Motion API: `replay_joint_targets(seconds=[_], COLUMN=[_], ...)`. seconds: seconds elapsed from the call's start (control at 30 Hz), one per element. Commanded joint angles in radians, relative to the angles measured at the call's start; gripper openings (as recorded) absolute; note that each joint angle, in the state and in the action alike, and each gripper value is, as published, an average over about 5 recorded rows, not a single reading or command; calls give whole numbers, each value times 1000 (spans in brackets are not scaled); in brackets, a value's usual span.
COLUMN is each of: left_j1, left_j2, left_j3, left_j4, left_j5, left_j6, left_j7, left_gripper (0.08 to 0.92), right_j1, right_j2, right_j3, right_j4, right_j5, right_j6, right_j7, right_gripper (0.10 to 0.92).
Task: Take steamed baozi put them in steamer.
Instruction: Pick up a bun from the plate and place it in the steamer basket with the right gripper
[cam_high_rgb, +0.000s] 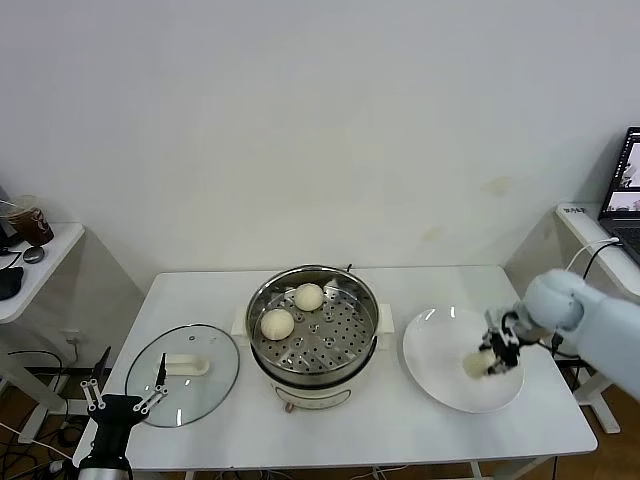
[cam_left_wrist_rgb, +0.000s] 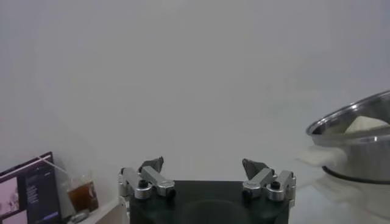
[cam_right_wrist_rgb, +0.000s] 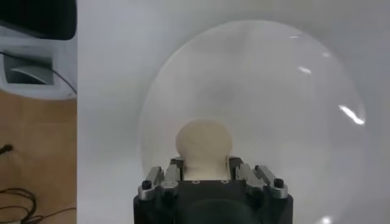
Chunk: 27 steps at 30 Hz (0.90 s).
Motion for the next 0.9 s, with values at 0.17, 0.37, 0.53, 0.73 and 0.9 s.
replay_joint_targets(seconds=[0.17, 0.37, 0.53, 0.73, 0.9], left_j1=[-12, -11, -6, 4, 8], left_j2=[14, 15, 7, 7, 2], left_j3=[2, -1, -9, -29, -37], left_j4=[-6, -3, -6, -6, -7], left_j5=[-3, -4, -5, -10, -15], left_j6=[4, 2, -1, -4, -6], left_j7=[1, 1, 0, -1, -1], left_gripper=[823, 823, 823, 823, 823], right_j1=[620, 708, 669, 599, 555], right_j2=[184, 379, 542, 690, 749], right_j3=[-246, -398, -482, -545, -574], right_j4=[-19, 37, 91, 68, 19], right_j5=[246, 412, 402, 252, 161], right_j6=[16, 123, 229, 402, 512], right_j7=[-40, 18, 56, 67, 68], right_gripper=[467, 468, 472, 475, 475])
